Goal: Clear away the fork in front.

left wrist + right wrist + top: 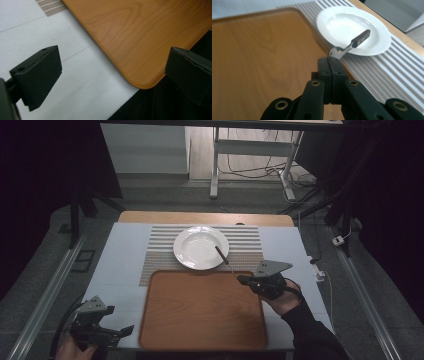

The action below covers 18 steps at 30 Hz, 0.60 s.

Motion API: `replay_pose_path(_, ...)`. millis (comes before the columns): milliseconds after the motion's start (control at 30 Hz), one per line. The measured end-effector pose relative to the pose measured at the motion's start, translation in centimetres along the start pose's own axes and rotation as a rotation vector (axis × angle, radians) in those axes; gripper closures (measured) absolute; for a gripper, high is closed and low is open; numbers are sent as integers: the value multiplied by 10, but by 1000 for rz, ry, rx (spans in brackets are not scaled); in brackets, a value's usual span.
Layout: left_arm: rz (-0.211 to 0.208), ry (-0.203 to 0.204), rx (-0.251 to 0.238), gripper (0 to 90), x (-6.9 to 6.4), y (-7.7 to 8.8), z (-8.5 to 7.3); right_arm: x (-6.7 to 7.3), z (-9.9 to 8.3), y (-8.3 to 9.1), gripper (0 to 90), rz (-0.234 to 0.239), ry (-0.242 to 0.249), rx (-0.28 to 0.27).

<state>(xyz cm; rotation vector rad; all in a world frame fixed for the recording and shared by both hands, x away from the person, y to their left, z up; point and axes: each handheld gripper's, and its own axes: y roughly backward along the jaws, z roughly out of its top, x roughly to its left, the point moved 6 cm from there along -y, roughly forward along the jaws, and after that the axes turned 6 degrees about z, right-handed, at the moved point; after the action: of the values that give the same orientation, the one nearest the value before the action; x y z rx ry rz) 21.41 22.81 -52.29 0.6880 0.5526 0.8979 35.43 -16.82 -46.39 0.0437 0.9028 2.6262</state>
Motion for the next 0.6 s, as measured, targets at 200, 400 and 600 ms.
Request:
replay_pose_path(200, -24, -34, -4, 0, -3, -4, 5, 9, -1, 3, 891, 51, -18, -18)
replay_pose_path(400, -48, -82, -40, 0, -7, -11, 15, 19, -2, 9, 891, 98, -30, -41)
replay_pose_path(600, -71, -138, -61, 0, -17, -21, 25, 30, -1, 15, 891, 158, -30, -73)
